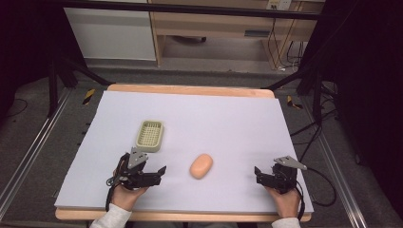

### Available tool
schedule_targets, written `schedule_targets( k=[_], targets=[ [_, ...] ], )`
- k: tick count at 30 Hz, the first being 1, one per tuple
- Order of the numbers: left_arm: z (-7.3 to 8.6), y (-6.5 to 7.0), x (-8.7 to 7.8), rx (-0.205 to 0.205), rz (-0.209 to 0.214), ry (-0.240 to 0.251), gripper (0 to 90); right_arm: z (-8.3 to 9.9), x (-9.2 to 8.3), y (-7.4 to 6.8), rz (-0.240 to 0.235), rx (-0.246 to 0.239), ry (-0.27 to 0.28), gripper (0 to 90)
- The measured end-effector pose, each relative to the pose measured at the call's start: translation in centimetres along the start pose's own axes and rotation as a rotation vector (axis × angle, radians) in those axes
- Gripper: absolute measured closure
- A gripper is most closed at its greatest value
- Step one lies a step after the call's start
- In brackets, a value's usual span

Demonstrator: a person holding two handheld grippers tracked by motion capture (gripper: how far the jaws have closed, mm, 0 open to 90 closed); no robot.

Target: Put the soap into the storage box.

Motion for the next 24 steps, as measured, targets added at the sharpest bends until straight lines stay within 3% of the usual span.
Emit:
schedule_targets(
  k=[24],
  targets=[
    [-2.4,1.0,0.0,0.034,0.033,0.010,14.2,0.0,0.0,-0.1,0.004,0.000,0.001,8.8]
  ],
)
Point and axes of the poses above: each handheld gripper's, and its own axes: x roughly forward along the jaws, z roughly out of its underside, y roughly to its right, the point moved 2 cm from there along x, roughly forward along the jaws, and after that the axes turned 3 degrees about z, right-handed, at the moved point
